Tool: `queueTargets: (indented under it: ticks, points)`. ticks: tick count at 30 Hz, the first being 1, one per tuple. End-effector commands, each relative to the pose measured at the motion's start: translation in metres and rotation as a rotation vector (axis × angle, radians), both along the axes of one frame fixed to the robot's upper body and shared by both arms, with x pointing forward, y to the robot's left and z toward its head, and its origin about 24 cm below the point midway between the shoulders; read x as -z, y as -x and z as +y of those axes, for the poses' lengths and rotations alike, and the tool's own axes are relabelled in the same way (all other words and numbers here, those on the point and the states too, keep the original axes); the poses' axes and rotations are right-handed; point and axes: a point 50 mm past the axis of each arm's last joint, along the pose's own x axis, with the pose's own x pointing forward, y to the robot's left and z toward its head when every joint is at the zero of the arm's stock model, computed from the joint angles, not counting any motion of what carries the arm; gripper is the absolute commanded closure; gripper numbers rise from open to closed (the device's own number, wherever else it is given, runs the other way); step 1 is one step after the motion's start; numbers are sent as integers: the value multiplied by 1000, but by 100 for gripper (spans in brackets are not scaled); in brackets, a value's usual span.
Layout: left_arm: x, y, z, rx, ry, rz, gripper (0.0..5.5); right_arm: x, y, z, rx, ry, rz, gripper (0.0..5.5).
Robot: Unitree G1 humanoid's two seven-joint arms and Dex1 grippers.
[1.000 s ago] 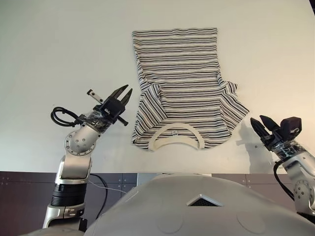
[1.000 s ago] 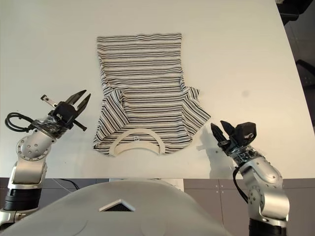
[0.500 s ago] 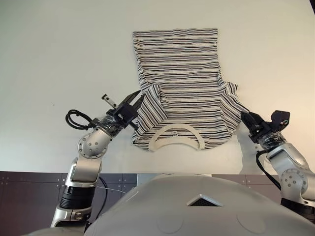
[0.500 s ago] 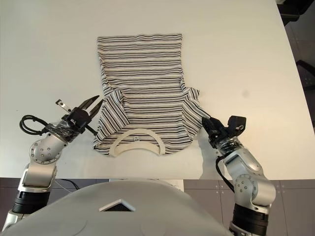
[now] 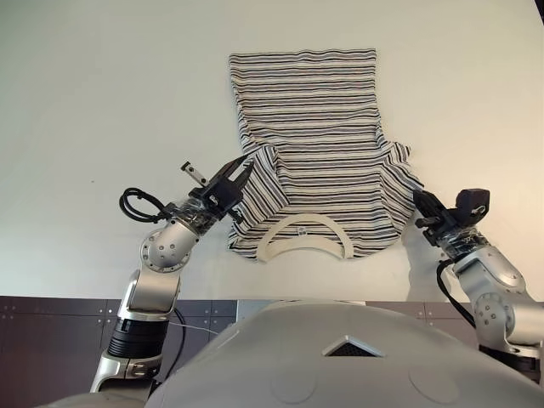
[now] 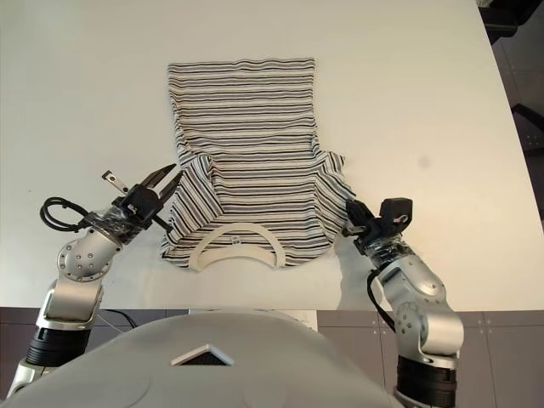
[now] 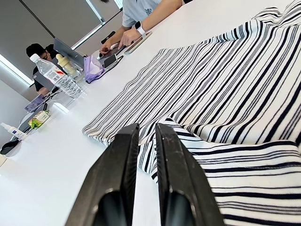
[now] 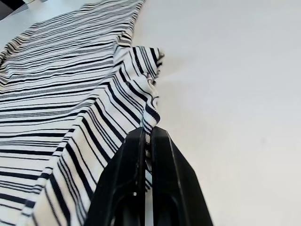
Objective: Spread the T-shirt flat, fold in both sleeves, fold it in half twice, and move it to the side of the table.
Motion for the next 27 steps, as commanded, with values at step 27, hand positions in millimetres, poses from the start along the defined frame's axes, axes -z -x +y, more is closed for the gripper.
queueTargets:
  ticks: [27]
  points:
    - [3, -3, -10, 107, -77, 21, 486, -31, 0, 49, -508, -89, -119, 477]
